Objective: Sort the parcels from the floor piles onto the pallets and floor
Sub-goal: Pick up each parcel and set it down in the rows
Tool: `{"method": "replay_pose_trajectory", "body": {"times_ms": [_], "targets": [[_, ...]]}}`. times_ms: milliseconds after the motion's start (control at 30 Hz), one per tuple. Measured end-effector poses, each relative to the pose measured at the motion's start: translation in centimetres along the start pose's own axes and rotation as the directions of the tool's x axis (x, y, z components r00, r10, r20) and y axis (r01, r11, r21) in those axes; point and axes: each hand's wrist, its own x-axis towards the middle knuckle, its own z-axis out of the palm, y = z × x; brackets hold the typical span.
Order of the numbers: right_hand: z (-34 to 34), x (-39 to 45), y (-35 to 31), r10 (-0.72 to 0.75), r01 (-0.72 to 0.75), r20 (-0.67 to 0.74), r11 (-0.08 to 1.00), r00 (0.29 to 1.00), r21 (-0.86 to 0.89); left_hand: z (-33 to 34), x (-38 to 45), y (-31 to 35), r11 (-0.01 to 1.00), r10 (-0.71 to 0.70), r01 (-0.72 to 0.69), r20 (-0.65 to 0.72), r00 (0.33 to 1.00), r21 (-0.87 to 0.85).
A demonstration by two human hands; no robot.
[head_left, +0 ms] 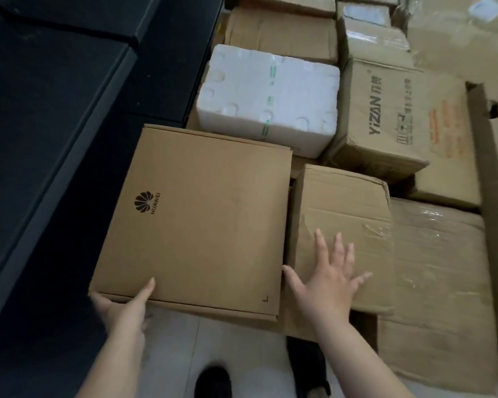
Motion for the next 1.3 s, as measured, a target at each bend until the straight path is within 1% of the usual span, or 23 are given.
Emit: {"method": "replay_pose_trajectory", "body": {"times_ms": [33,67,133,267,367,400,433,467,500,533,567,600,633,667,700,733,767,800,867,900,967,1200,1300], "targets": [[-0.1,0.3,0.7,0.084,-0.082,0.053,0.996,0.995,-0.028,-0.2,0.5,0.1,1.000,-0.004,0.005,0.011,1.000,-0.013],[-0.1,0.5,1.0,0.107,-0.103,0.079,0.993,0.991,-0.057,-0.3,1.0,0.1,0.999,-0.015,0.015,0.015,1.000,-0.033],[0.6,0.5,0.8,0.076,-0.070,0.084,0.995,0.994,-0.067,-0.7,1.9,0.2,0.999,-0.017,0.018,0.010,1.000,-0.046],[0.6,1.7,0.5,0.068,-0.065,0.036,0.994,0.997,-0.082,-0.8,3.3,-0.1,0.988,0.100,-0.104,0.042,0.994,0.113],[0.5,2.7,0.1,0.027,-0.027,0.004,0.998,1.000,-0.058,-0.6,3.8,0.4,0.981,0.131,-0.140,0.073,0.989,0.137],[0.7,2.5,0.0,-0.009,0.008,-0.029,1.000,1.000,-0.021,-0.6,3.6,0.5,0.982,0.138,-0.147,0.079,0.987,0.121],[0.8,1.8,-0.1,-0.055,0.064,-0.109,0.995,0.993,0.081,-0.8,3.3,0.4,0.983,0.146,-0.155,0.092,0.985,0.099],[1.3,0.6,0.0,-0.094,0.156,-0.243,0.957,0.965,0.246,-1.0,2.7,-0.1,0.983,0.158,-0.166,0.106,0.982,0.073],[2.0,-1.0,0.2,-0.085,0.249,-0.377,0.877,0.922,0.411,-1.3,1.9,-1.1,0.982,0.174,-0.181,0.116,0.978,0.051],[3.3,-3.2,0.5,-0.031,0.315,-0.483,0.793,0.875,0.522,-1.6,0.8,-2.7,0.982,0.173,-0.181,0.122,0.977,0.058],[4.9,-5.6,0.8,0.056,0.315,-0.507,0.723,0.860,0.614,-1.6,-0.4,-4.6,0.983,0.138,-0.153,0.137,0.981,0.105],[6.7,-7.7,1.2,0.168,0.227,-0.429,0.652,0.887,0.724,-1.3,-1.7,-6.7,0.978,0.065,-0.096,0.167,0.984,0.184],[8.4,-9.4,1.5,0.302,0.053,-0.256,0.545,0.918,0.837,-0.8,-3.2,-8.8,0.968,-0.034,-0.021,0.216,0.976,0.251],[10.1,-10.7,1.7,0.423,-0.169,-0.018,0.400,0.906,0.901,-0.2,-4.6,-10.5,0.960,-0.132,0.053,0.278,0.951,0.276],[11.6,-11.3,1.9,0.500,-0.376,0.214,0.248,0.839,0.893,0.7,-5.8,-11.8,0.958,-0.204,0.115,0.344,0.916,0.262],[12.6,-11.3,2.1,0.514,-0.527,0.406,0.109,0.756,0.843,1.6,-7.0,-12.5,0.957,-0.253,0.169,0.397,0.882,0.235],[13.3,-10.8,2.4,0.488,-0.607,0.533,-0.009,0.691,0.794,2.6,-7.7,-12.7,0.955,-0.284,0.213,0.434,0.855,0.205],[13.7,-10.0,2.6,0.450,-0.631,0.600,-0.100,0.661,0.769,3.5,-8.2,-12.6,0.952,-0.303,0.247,0.460,0.834,0.180],[14.0,-8.1,2.8,0.363,-0.605,0.632,-0.200,0.685,0.771,5.1,-8.5,-12.2,0.950,-0.310,0.280,0.499,0.809,0.138],[13.9,-7.2,2.9,0.315,-0.598,0.641,-0.232,0.700,0.767,5.8,-8.5,-12.1,0.950,-0.308,0.284,0.510,0.803,0.127],[13.5,-5.9,2.9,0.251,-0.611,0.671,-0.280,0.698,0.741,6.9,-8.6,-11.7,0.951,-0.304,0.283,0.516,0.801,0.122],[13.3,-4.6,4.6,0.270,-0.570,0.612,-0.225,0.743,0.790,8.0,-9.3,-11.7,0.966,-0.253,0.240,0.525,0.813,0.093],[12.7,-5.2,6.1,0.305,-0.538,0.574,-0.201,0.760,0.819,7.7,-11.0,-12.2,0.972,-0.236,0.197,0.535,0.811,0.131]]}}
